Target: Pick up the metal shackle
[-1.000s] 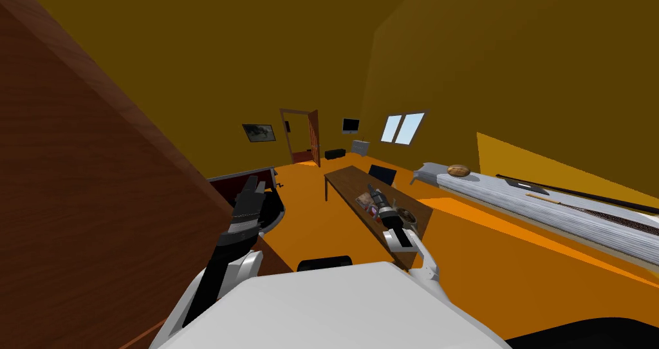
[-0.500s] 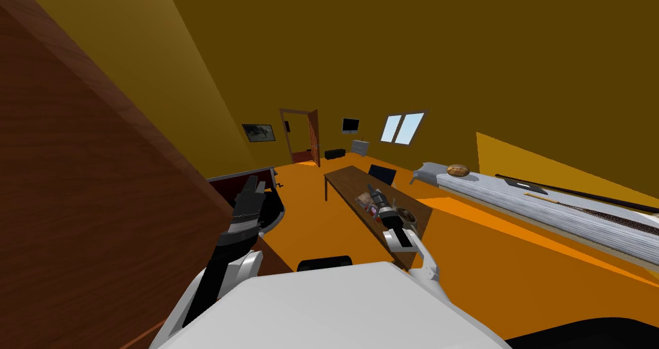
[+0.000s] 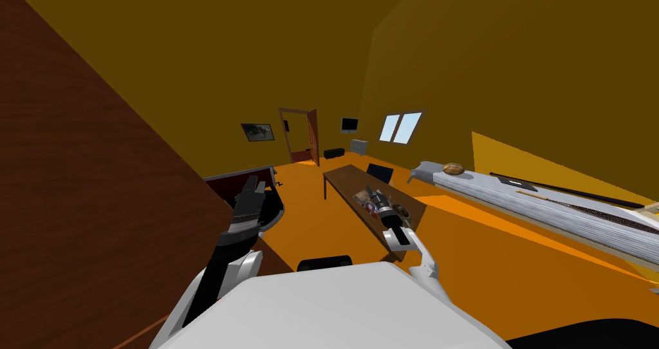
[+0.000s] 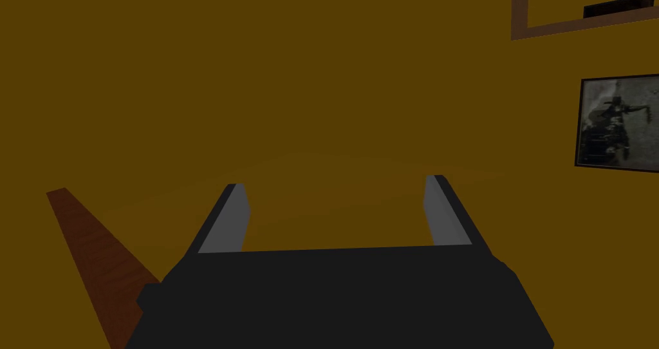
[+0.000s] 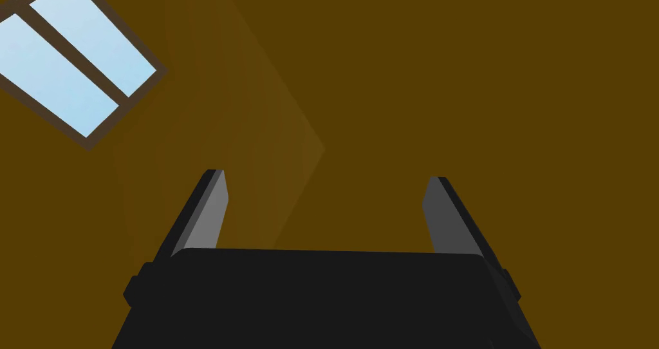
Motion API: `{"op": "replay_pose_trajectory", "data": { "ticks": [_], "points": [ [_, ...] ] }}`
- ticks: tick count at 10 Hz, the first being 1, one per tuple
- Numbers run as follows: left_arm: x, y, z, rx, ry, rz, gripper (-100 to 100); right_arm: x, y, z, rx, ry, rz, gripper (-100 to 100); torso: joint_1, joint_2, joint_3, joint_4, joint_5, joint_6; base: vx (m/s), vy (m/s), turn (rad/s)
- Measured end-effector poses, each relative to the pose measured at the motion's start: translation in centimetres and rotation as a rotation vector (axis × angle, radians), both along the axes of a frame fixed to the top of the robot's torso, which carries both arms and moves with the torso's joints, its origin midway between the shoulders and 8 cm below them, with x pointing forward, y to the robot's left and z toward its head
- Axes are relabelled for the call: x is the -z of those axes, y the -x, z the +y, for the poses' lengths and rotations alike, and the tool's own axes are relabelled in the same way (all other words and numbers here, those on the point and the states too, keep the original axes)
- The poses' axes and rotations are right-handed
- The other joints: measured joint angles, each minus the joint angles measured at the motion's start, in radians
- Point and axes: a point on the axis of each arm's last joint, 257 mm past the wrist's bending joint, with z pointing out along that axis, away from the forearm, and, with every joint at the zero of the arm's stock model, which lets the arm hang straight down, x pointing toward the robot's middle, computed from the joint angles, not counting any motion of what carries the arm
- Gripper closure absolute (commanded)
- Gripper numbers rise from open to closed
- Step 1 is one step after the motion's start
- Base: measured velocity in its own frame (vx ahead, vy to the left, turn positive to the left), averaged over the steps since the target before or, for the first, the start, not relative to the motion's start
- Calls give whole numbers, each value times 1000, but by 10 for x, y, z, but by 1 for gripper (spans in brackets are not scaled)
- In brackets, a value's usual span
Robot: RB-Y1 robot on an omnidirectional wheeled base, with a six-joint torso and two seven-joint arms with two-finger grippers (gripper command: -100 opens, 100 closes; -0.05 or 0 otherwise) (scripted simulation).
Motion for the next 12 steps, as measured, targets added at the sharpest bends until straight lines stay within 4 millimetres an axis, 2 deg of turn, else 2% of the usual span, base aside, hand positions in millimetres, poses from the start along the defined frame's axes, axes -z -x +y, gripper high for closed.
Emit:
{"op": "replay_pose_trajectory", "data": {
  "ticks": [8, 12],
  "points": [
    [0, 0, 0, 0, 0, 0, 0, 1, 0, 0, 1, 5, 3, -100, 2, -7, -4, -1, 0, 0, -1, -1, 2],
    [0, 0, 0, 0, 0, 0, 0, 30, -5, -4, 26, 120, 101, -100, 0, 1, 0, 0, 0, 0, -115, -47, 5]
  ]
}}
